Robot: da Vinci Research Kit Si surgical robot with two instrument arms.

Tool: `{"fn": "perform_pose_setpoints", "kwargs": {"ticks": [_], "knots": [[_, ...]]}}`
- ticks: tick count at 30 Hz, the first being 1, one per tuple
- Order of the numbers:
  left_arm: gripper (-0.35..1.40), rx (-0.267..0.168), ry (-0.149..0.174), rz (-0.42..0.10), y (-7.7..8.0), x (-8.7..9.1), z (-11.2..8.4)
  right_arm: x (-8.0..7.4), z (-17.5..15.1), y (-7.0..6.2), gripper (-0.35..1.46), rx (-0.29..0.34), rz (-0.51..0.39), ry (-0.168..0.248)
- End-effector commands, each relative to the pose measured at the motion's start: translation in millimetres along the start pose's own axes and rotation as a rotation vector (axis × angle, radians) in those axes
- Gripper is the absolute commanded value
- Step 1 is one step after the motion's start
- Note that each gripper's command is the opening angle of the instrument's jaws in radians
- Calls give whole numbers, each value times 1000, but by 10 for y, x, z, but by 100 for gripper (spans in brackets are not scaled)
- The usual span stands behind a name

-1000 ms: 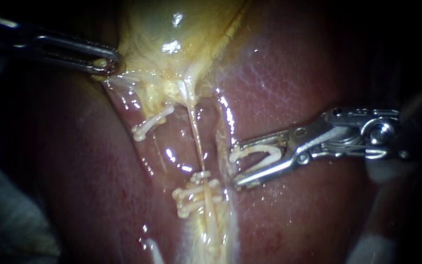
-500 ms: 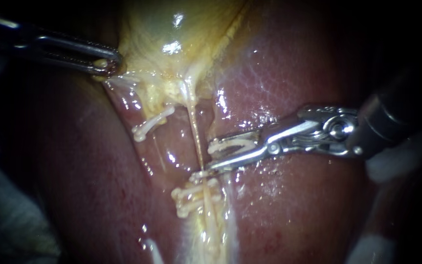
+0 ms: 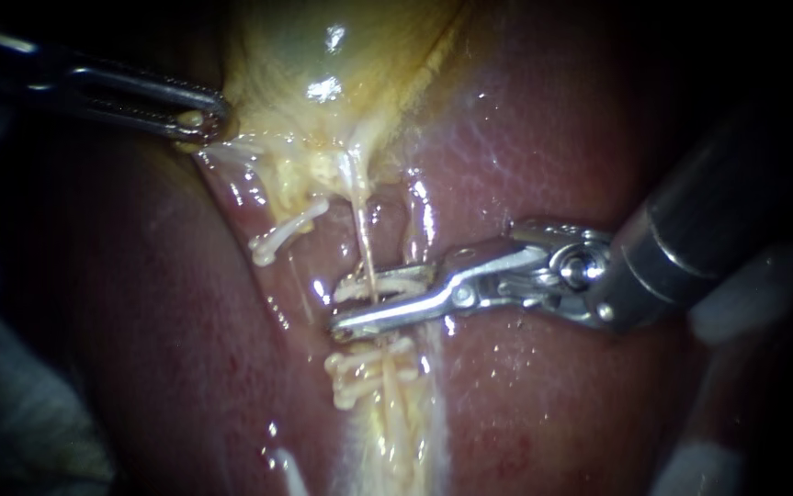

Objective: Clipping second clip right tube

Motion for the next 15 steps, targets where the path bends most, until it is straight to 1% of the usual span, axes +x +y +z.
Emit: {"fn": "perform_pose_setpoints", "kwargs": {"ticks": [1,8,12,15], "knots": [[-35,0,0,0,0,0,0,1,0,-3,49,12,5,-1],[-35,0,0,0,0,0,0,8,-3,-21,44,84,18,-4],[-35,0,0,0,0,0,0,11,-5,-24,39,116,15,-35],[-35,0,0,0,0,0,0,10,-6,-24,30,128,17,-47]]}}
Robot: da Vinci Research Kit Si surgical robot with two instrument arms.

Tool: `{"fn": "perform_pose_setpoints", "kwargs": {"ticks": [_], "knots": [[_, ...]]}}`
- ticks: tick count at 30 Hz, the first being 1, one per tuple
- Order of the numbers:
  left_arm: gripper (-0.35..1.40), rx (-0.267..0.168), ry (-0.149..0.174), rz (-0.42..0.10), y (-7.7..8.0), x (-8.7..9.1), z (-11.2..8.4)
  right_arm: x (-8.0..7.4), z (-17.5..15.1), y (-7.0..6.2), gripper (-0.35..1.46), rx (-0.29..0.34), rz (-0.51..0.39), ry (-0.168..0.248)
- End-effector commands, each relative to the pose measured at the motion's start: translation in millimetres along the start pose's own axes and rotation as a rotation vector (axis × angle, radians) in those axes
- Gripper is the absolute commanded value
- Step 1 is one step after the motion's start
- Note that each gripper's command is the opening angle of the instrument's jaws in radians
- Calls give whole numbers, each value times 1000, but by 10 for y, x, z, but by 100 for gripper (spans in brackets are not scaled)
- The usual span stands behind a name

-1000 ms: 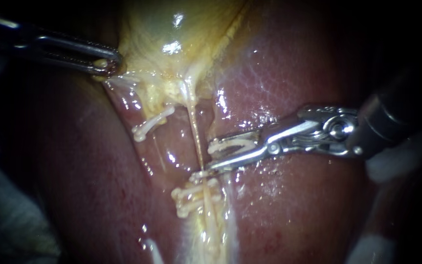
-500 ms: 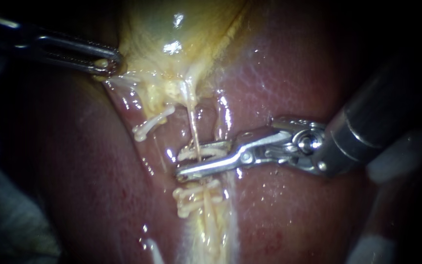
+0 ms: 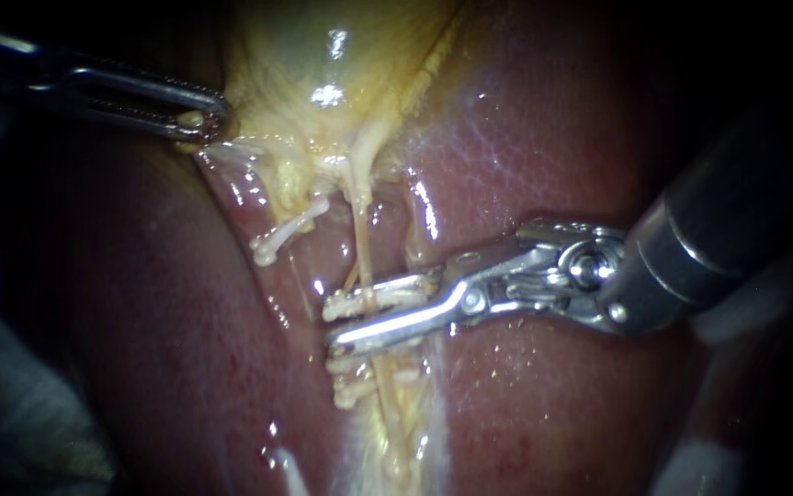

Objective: Clipping second clip right tube

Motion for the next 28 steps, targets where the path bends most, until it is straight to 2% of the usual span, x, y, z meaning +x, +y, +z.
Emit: {"fn": "perform_pose_setpoints", "kwargs": {"ticks": [1,3,6,11,15,28], "knots": [[-35,0,0,0,0,0,0,-1,-1,0,27,0,-1,-1],[-35,0,0,0,0,0,0,-1,-2,0,19,0,-1,-1],[-35,0,0,0,0,0,1,-1,-4,-1,-8,0,-1,-2],[-35,1,0,0,0,1,1,-1,-5,-1,-35,1,-1,-2],[-35,1,0,0,0,1,1,-3,-9,-2,-35,3,46,0],[-35,0,0,0,0,1,2,-6,-10,-1,-35,2,45,0]]}}
